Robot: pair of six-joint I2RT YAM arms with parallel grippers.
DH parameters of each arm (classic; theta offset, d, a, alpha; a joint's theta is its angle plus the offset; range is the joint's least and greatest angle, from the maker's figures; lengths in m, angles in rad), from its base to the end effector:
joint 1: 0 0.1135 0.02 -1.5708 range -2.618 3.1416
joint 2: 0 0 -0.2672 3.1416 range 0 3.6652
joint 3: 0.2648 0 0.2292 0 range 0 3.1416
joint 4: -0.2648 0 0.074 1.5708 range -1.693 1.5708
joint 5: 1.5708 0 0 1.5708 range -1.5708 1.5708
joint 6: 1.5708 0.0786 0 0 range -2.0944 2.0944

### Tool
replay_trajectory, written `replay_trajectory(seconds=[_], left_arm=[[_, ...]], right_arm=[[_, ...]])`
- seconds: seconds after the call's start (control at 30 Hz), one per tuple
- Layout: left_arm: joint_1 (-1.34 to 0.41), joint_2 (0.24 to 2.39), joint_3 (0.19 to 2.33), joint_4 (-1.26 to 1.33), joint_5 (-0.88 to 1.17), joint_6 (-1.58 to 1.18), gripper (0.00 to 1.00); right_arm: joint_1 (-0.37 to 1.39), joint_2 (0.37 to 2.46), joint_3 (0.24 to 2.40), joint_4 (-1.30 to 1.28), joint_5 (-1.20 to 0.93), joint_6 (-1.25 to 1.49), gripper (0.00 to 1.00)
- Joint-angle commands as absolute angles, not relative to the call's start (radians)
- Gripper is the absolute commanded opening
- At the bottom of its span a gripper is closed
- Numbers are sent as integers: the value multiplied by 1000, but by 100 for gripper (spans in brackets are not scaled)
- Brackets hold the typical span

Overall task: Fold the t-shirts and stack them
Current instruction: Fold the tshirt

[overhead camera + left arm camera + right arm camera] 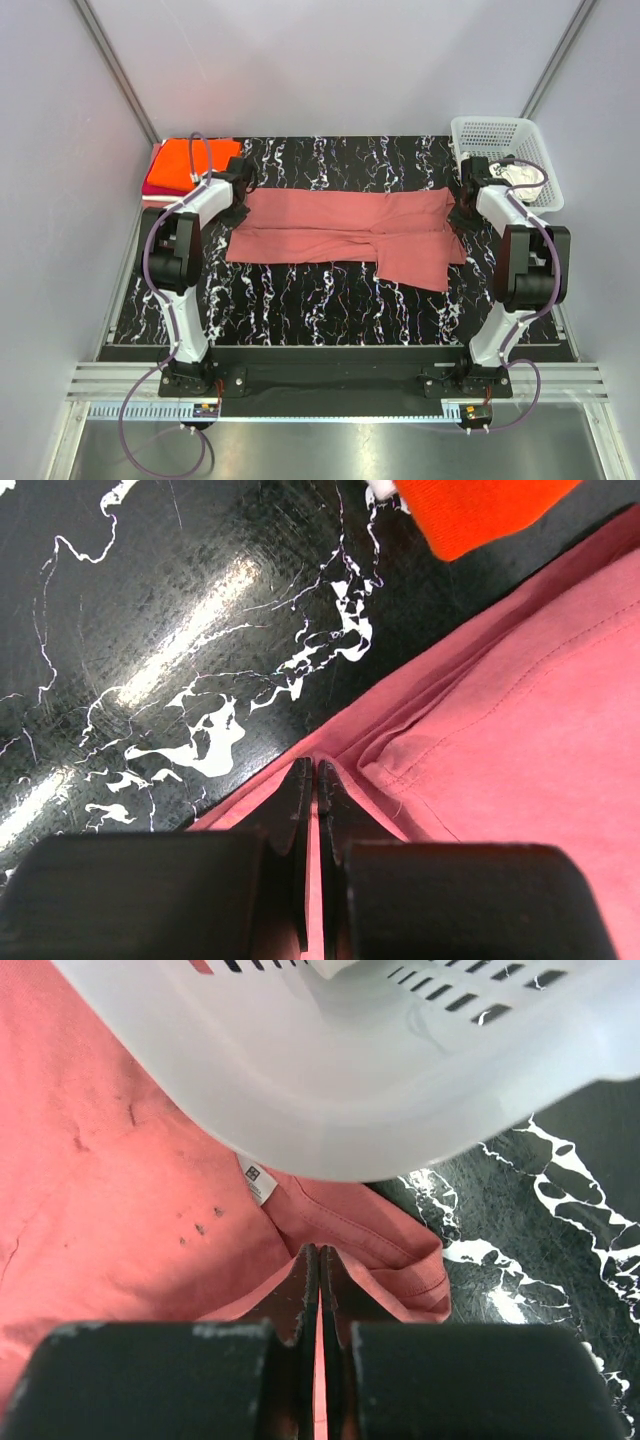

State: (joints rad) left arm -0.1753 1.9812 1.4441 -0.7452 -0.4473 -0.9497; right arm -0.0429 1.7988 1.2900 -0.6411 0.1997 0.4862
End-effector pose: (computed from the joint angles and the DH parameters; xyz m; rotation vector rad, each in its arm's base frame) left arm 0.3886 -0.0343 0.1580 -1.0805 2.4180 0.3042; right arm 0.3635 -0.0312 0.1806 0.7576 2.5768 -0.1363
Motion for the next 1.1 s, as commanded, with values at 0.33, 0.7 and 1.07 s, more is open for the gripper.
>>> replay_trajectory(seconds=[0.33, 0.7, 1.07], left_arm=[[-176, 2011, 1516, -755, -526, -923, 3], [-184, 2052, 1529, -769, -546, -939, 0], [-193, 2066, 1531, -778, -583, -942, 0]], right_arm=[[-12, 1835, 1356, -641, 258, 420, 0], [21, 1841, 1387, -653, 363, 368, 0], [46, 1894, 1456, -660, 451, 319, 0]])
